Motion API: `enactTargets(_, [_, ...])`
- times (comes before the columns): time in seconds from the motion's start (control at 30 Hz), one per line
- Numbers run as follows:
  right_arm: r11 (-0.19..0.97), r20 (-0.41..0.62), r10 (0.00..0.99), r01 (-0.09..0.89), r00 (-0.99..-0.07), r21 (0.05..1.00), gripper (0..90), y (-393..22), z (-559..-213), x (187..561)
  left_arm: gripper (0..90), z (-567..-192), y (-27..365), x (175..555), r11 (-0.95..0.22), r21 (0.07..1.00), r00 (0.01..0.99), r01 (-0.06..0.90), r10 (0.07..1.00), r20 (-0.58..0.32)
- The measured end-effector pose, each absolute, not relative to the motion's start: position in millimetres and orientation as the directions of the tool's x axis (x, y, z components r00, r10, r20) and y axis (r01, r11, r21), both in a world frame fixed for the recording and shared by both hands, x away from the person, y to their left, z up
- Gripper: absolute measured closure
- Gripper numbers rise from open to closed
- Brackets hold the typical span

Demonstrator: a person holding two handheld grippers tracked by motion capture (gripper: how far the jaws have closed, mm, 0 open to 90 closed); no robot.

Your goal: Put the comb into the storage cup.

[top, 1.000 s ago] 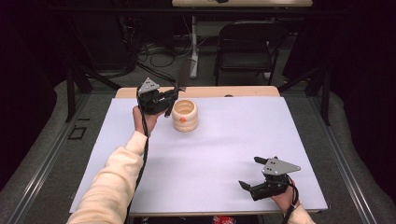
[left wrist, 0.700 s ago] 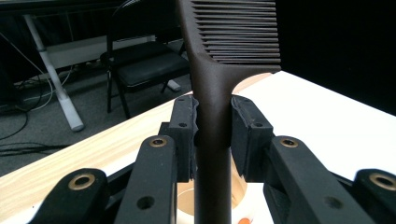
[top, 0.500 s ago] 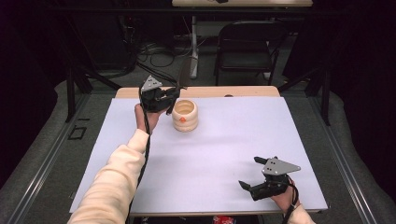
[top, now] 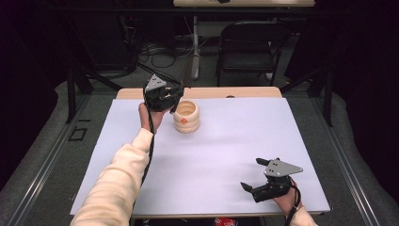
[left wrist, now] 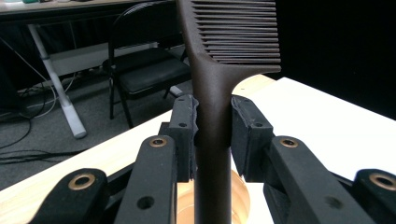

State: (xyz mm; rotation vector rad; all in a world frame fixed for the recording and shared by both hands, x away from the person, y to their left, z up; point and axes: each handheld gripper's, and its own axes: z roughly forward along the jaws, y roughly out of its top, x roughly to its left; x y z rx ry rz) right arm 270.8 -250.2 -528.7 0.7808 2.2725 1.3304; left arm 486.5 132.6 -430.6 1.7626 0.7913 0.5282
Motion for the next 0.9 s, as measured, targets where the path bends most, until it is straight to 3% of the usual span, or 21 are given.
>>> enactTargets(0.9, [0.392,-0.052,0.639,0.267,-0.768,0.88,0.0,-250,-529,271,72.0,-440,119,497,-0.157,0.962,0.669,0.222,0.743,-0.034])
